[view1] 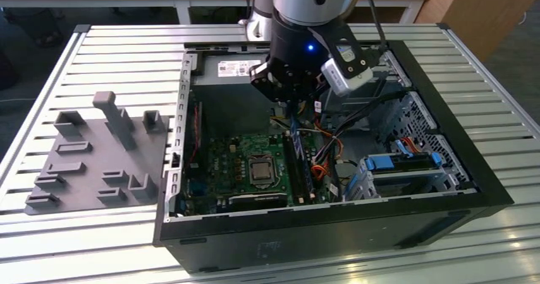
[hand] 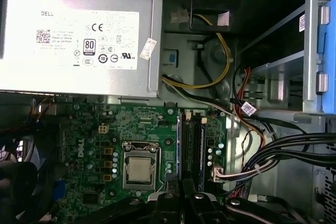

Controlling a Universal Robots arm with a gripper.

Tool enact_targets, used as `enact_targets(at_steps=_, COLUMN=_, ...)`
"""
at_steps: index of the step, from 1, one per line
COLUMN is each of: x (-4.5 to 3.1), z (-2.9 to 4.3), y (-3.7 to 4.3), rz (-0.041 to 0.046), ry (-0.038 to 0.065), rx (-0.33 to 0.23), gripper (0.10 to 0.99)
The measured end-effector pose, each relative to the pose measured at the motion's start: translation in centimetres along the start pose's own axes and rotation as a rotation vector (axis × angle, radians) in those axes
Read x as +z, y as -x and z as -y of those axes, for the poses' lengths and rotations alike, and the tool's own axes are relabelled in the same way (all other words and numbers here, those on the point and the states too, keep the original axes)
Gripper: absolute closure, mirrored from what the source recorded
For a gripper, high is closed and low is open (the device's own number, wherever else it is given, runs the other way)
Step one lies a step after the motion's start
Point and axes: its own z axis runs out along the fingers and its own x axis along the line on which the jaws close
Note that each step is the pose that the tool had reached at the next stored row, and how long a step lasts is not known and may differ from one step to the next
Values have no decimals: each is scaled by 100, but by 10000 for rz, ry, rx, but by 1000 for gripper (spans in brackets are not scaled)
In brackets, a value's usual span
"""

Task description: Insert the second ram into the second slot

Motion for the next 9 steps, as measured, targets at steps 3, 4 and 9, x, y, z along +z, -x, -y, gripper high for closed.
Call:
enact_targets(at_steps=3, x=21, z=1, y=0, rz=1, ry=-1, rx=36, gripper=949)
enact_targets(at_steps=4, x=27, z=1, y=0, rz=2, ry=-1, rx=54, gripper=949)
enact_targets(at_steps=9, x=53, z=2, y=-1, rz=10, ry=-8, rx=231, gripper=949)
